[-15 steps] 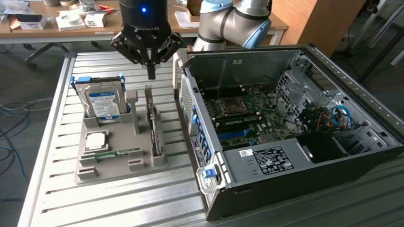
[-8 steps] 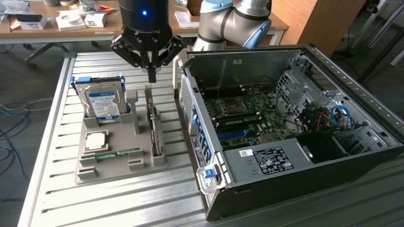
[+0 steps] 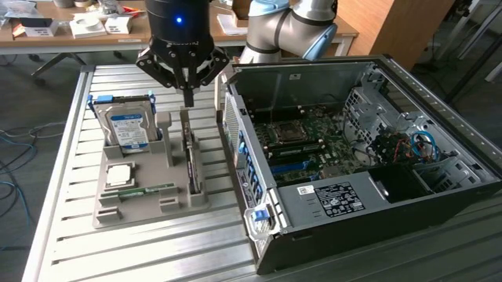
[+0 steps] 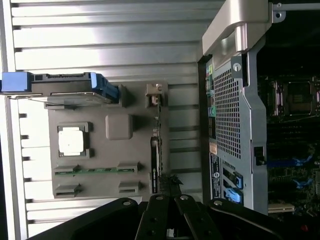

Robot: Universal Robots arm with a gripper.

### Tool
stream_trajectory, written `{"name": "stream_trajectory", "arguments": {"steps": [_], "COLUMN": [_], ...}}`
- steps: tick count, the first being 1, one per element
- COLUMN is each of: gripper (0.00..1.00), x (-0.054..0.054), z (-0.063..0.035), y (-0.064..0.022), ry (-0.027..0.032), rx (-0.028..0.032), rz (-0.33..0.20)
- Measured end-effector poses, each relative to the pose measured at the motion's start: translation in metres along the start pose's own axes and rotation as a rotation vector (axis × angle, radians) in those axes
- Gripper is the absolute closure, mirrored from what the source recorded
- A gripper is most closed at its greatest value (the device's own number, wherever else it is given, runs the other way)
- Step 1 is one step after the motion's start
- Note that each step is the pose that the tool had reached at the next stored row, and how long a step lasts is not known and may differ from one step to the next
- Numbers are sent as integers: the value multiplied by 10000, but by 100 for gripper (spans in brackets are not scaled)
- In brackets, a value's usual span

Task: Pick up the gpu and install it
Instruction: 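Reach for the gpu, then pick up the gpu and move the gpu toward the slot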

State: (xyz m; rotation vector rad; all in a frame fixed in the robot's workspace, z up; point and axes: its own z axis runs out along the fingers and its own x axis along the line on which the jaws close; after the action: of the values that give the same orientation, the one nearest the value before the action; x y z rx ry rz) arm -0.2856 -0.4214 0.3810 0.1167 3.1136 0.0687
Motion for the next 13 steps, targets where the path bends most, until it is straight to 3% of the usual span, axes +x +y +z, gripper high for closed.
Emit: {"name": "stream_trajectory", "arguments": {"steps": [13], "gripper": [89], "x": [59], "z": [12], "y": [-58], "ry": [0], "rx": [1], "rz": [0]}}
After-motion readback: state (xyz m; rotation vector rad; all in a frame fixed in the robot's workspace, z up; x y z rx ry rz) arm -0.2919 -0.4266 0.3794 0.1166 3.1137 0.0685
